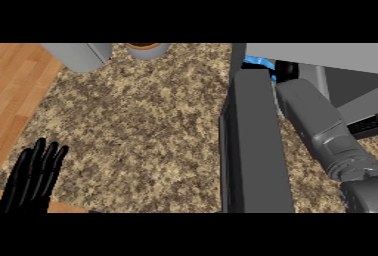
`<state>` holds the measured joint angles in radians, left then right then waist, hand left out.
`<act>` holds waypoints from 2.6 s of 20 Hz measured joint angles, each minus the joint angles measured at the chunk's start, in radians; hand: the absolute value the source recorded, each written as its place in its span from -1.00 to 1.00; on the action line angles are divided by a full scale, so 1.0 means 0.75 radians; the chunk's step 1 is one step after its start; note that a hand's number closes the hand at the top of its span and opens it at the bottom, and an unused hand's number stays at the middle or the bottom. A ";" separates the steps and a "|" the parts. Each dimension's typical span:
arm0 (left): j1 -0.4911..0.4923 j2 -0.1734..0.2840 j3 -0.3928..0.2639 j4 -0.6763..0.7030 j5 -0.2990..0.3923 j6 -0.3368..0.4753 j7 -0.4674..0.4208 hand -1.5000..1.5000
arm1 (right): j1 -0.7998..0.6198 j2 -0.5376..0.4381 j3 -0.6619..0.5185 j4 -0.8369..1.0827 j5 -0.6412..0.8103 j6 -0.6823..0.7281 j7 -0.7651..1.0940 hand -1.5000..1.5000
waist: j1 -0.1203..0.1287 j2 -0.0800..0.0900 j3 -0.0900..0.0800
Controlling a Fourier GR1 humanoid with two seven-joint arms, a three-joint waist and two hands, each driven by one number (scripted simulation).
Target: Pick up the milk, place it into the microwave and close the microwave
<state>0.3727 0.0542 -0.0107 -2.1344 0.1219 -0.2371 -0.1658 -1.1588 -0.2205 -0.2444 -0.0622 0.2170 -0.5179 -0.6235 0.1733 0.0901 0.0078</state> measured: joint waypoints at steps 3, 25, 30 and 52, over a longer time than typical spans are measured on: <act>-0.014 -0.007 -0.017 -0.005 -0.020 0.009 0.008 -1.00 | 0.010 0.003 -0.015 -0.001 -0.013 0.029 -0.006 -1.00 | -0.005 -0.004 0.000; -0.028 -0.068 -0.183 0.008 -0.161 0.090 0.020 -1.00 | 0.147 -0.034 -0.080 -0.024 -0.072 0.274 -0.142 -1.00 | -0.065 -0.046 -0.002; -0.039 -0.071 -0.228 0.045 -0.184 0.096 0.023 -1.00 | 0.199 -0.017 -0.099 -0.030 -0.090 0.331 -0.196 -1.00 | -0.092 -0.055 -0.003; -0.308 -0.013 -0.360 0.441 -0.286 -0.041 0.024 1.00 | 0.562 0.081 -0.096 -0.175 -0.145 0.713 -0.454 -1.00 | -0.223 -0.115 -0.010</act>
<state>0.1417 0.0441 -0.2810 -1.8034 -0.0923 -0.2679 -0.1476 -0.7372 -0.1595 -0.3166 -0.1934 0.1080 0.0167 -0.9643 0.0063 0.0035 0.0004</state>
